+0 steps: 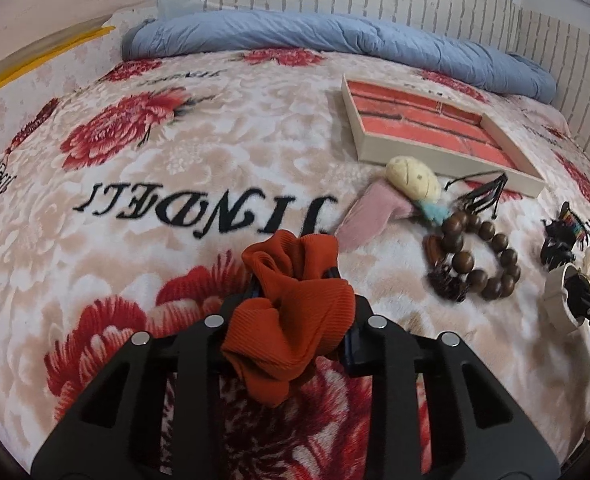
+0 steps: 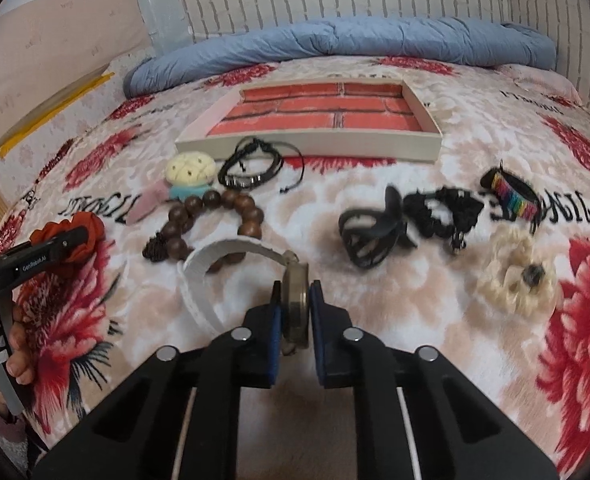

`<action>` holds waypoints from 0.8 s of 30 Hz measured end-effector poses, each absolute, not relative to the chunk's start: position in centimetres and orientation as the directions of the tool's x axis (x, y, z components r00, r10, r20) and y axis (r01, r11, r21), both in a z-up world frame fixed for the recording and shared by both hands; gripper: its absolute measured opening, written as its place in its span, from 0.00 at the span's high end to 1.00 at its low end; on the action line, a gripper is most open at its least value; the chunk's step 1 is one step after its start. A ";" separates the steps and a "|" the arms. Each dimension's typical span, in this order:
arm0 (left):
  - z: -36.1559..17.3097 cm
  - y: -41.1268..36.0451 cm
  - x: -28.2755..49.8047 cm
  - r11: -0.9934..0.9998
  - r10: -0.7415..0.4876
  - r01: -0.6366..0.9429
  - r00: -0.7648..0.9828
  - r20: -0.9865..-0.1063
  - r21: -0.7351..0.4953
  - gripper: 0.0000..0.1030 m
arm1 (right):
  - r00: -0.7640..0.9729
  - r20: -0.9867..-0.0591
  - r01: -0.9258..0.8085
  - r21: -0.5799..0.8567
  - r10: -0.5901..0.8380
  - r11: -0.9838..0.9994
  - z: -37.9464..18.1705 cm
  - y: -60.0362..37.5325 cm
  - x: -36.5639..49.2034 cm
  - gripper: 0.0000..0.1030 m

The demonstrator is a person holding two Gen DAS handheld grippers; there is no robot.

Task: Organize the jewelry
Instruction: 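Carry watch and orange scrunchie into the brick-pattern tray while both grippers open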

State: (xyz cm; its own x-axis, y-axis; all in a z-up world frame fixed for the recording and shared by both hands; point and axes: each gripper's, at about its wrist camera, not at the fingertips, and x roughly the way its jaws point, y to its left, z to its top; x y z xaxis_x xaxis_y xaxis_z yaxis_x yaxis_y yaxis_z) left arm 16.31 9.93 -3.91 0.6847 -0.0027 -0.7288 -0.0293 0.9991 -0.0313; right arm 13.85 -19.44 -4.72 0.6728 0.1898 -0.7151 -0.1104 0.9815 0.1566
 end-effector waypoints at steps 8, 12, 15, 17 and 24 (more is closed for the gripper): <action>-1.0 8.4 19.2 0.999 -0.034 0.005 0.715 -0.698 -0.044 0.71 | 0.700 -0.687 -0.118 0.158 0.195 0.980 -2.1 -19.7 16.2 0.87; 1.4 7.0 21.6 0.998 -0.056 0.033 0.742 -0.668 -0.048 0.71 | 0.727 -0.665 -0.110 0.129 0.168 0.985 0.2 -20.2 18.8 0.87; 2.8 5.7 24.1 0.997 -0.080 0.057 0.750 -0.656 -0.056 0.71 | 0.737 -0.663 -0.095 0.097 0.136 0.991 1.1 -20.6 21.5 0.87; 3.3 4.8 25.8 0.996 -0.085 0.070 0.750 -0.656 -0.049 0.71 | 0.736 -0.666 -0.084 0.094 0.125 0.992 1.6 -21.1 23.7 0.87; 3.8 1.2 34.4 0.991 -0.128 0.114 0.702 -0.701 -0.068 0.71 | 0.709 -0.701 -0.037 0.066 0.072 0.997 1.8 -22.5 33.2 0.87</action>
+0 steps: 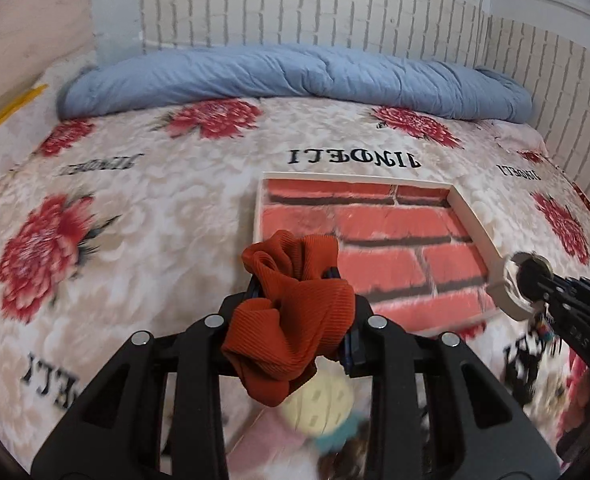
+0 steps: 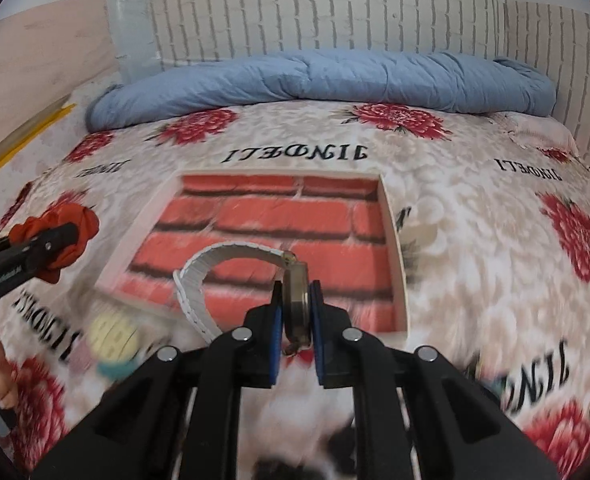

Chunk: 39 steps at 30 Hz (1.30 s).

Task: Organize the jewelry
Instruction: 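Carry watch and orange scrunchie into the brick-pattern tray while both grippers open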

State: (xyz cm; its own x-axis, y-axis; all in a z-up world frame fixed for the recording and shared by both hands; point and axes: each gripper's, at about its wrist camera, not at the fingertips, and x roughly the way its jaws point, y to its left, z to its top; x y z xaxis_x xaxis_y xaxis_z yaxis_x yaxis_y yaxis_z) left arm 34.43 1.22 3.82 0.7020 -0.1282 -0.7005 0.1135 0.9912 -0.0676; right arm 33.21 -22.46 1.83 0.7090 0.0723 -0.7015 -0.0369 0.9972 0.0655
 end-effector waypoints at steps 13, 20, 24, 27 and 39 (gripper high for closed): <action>-2.2 -3.7 48.8 0.991 -0.127 0.114 0.548 -0.827 -0.076 0.71 | 0.610 -0.791 0.049 -0.019 -0.045 0.999 -2.9 -25.1 47.8 0.87; -5.2 -4.4 51.9 0.989 -0.142 0.112 0.477 -0.867 -0.100 0.71 | 0.578 -0.814 0.069 -0.018 -0.055 0.997 -5.0 -26.3 50.5 0.87; -5.3 -4.6 52.1 0.989 -0.135 0.115 0.476 -0.869 -0.091 0.70 | 0.569 -0.820 0.080 -0.025 -0.067 0.996 -5.9 -26.7 51.2 0.87; -5.5 -5.1 52.4 0.991 -0.110 0.122 0.481 -0.870 -0.058 0.69 | 0.571 -0.819 0.072 -0.025 -0.062 0.997 -5.9 -26.6 51.4 0.87; -6.0 -6.0 52.9 0.991 -0.043 0.133 0.481 -0.876 0.025 0.48 | 0.555 -0.829 0.070 -0.034 -0.067 0.997 -6.1 -26.4 51.6 0.86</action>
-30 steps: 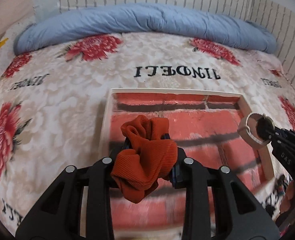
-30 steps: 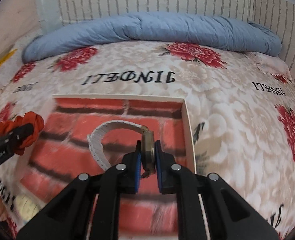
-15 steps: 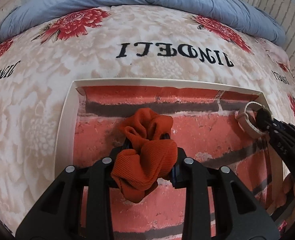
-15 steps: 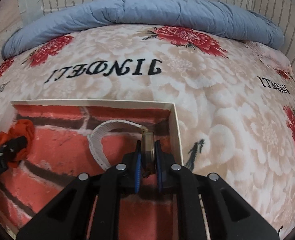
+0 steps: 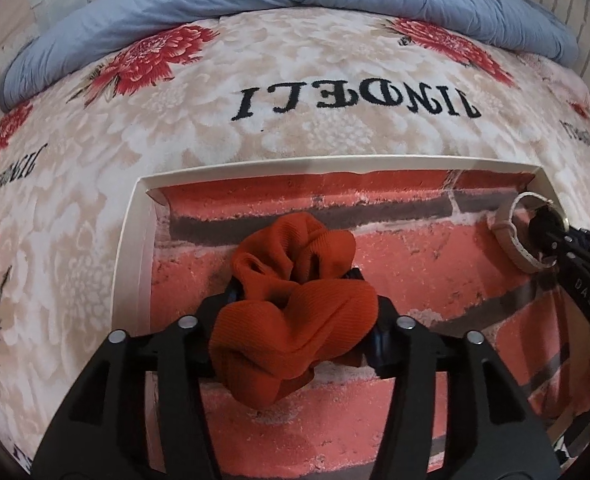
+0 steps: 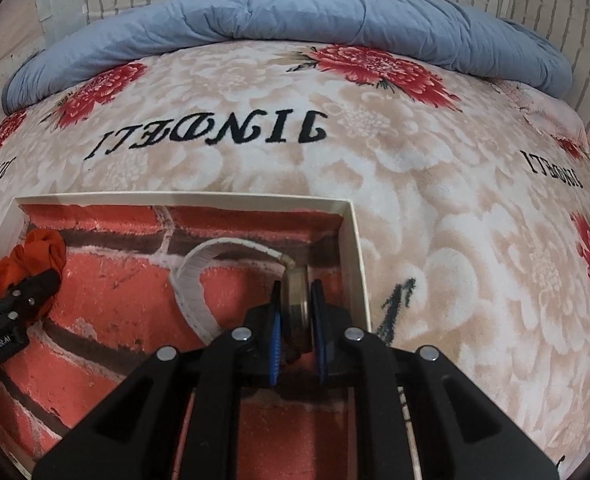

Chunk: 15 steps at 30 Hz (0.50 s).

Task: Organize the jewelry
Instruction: 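Carry watch and orange scrunchie into the brick-pattern tray while both grippers open, then withdraw both open grippers from the tray toward the remaining jewelry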

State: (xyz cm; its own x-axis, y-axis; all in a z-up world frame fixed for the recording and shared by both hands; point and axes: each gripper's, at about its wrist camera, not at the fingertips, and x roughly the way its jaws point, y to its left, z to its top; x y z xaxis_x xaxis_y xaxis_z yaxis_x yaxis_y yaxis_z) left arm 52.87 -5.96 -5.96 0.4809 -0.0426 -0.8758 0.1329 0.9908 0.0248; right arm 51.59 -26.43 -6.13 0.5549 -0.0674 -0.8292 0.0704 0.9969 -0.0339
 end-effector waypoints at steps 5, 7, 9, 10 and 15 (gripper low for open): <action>-5.6 -5.9 52.5 0.990 -0.031 0.132 0.495 -0.869 0.040 0.35 | 0.553 -0.831 0.062 -0.030 -0.059 0.998 -5.7 -26.5 51.5 0.85; -5.0 -5.8 52.1 0.990 -0.031 0.131 0.517 -0.855 0.043 0.31 | 0.576 -0.817 0.051 -0.013 -0.040 0.999 -4.8 -26.6 51.0 0.76; -3.8 -5.8 51.2 0.989 -0.055 0.145 0.554 -0.831 0.031 0.27 | 0.610 -0.792 0.047 0.011 -0.020 0.999 -3.5 -26.9 50.2 0.53; -3.2 -5.8 50.7 0.988 -0.066 0.150 0.568 -0.820 0.024 0.23 | 0.631 -0.776 0.041 0.028 -0.004 0.999 -2.8 -27.0 49.6 0.44; 0.6 -5.4 46.4 0.985 -0.121 0.171 0.654 -0.747 -0.009 0.10 | 0.705 -0.708 0.013 0.079 0.047 0.997 0.3 -27.6 44.2 0.37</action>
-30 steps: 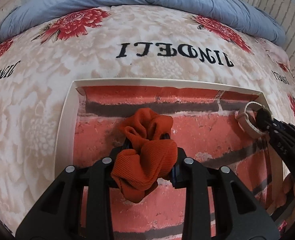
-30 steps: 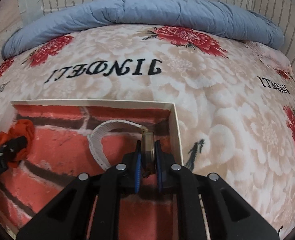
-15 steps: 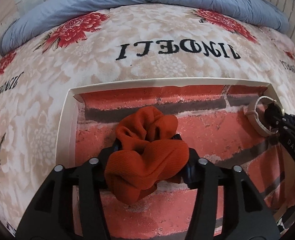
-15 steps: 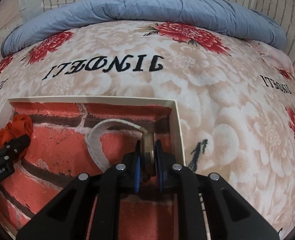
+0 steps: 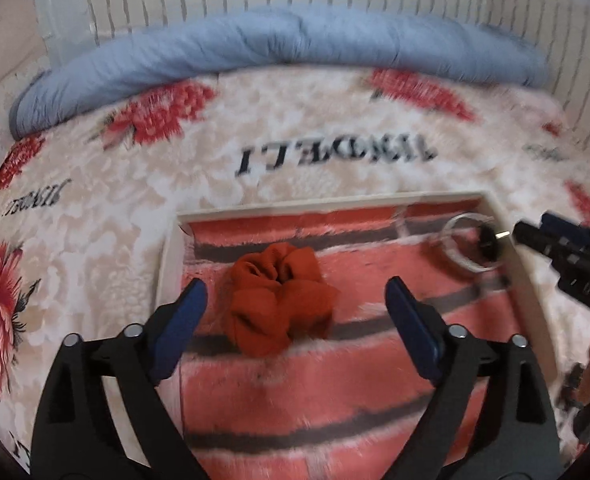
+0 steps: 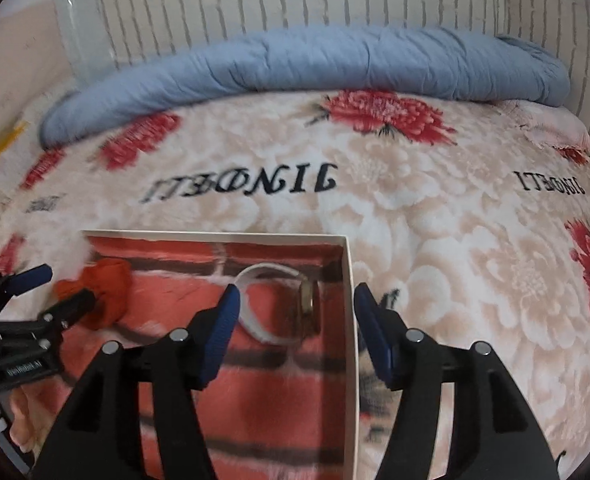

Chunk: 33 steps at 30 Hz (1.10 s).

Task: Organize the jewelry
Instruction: 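Withdraw both open grippers from the tray toward the remaining jewelry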

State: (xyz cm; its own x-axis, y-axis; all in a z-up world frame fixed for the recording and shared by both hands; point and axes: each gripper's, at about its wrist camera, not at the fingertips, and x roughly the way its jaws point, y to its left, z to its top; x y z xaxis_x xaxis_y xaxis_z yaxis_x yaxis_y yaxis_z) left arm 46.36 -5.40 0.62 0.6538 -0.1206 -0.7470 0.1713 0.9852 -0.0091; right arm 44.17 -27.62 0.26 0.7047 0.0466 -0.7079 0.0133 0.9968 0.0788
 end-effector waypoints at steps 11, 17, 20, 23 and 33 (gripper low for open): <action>2.6 -2.1 31.5 0.989 -0.129 0.149 0.759 -0.638 -0.024 0.05 | 0.791 -0.612 0.001 0.001 0.000 1.000 1.6 -28.5 30.1 0.26; 0.6 -0.1 26.1 0.994 -0.079 0.108 0.755 -0.651 0.005 0.05 | 0.810 -0.586 0.006 -0.015 -0.013 1.000 2.2 -29.0 24.9 0.26; 0.1 0.7 24.1 0.996 -0.071 0.093 0.755 -0.652 0.000 0.05 | 0.819 -0.573 0.015 -0.019 -0.024 1.000 2.4 -29.3 22.9 0.26; -0.1 1.4 22.5 0.997 -0.057 0.082 0.764 -0.642 0.010 0.05 | 0.822 -0.569 0.017 -0.010 -0.019 1.000 2.5 -29.5 21.6 0.26; -0.3 4.3 19.8 0.999 -0.039 0.027 0.762 -0.646 -0.028 0.05 | 0.801 -0.596 0.077 0.009 -0.056 0.997 0.2 -31.7 18.8 0.26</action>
State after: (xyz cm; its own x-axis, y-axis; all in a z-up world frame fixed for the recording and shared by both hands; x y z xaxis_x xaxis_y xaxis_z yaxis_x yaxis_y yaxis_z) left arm 19.80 4.27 -0.35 0.7622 -0.0388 -0.6461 0.0272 0.9992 -0.0279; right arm 18.79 -31.67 0.20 0.8010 -0.0563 -0.5960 0.0767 0.9970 0.0089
